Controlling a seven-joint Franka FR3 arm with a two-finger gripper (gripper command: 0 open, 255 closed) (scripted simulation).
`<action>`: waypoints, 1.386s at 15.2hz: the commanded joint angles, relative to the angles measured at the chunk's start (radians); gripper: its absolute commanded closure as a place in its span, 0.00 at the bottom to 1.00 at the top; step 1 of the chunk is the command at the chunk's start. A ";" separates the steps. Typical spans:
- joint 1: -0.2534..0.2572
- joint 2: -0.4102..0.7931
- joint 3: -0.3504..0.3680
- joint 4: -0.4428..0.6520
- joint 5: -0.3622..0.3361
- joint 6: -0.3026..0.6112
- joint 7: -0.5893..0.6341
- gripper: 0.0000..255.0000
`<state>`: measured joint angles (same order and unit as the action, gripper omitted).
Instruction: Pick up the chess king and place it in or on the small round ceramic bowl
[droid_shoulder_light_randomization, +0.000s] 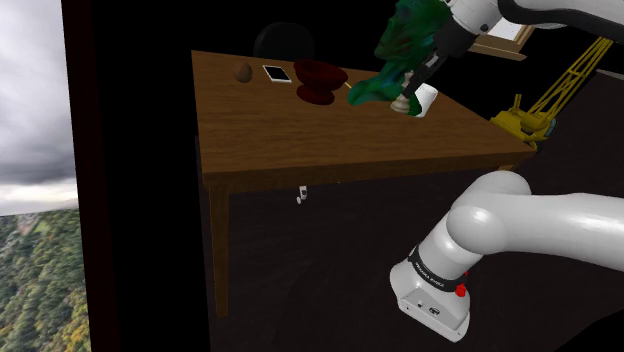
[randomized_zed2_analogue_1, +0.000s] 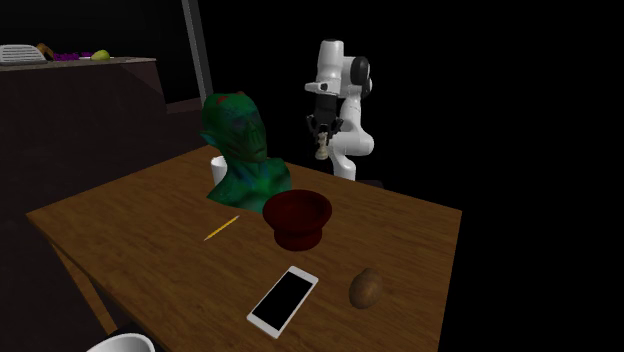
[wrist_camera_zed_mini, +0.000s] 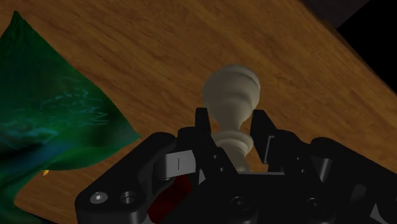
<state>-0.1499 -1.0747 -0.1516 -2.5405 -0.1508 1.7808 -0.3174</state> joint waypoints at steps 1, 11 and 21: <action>0.002 0.012 0.001 0.036 0.002 -0.023 -0.003 1.00; 0.011 0.071 0.012 0.190 0.016 -0.118 -0.007 1.00; 0.056 0.465 -0.021 0.412 0.036 0.054 -0.004 1.00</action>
<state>-0.0966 -0.6506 -0.1630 -2.1590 -0.1160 1.8235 -0.3134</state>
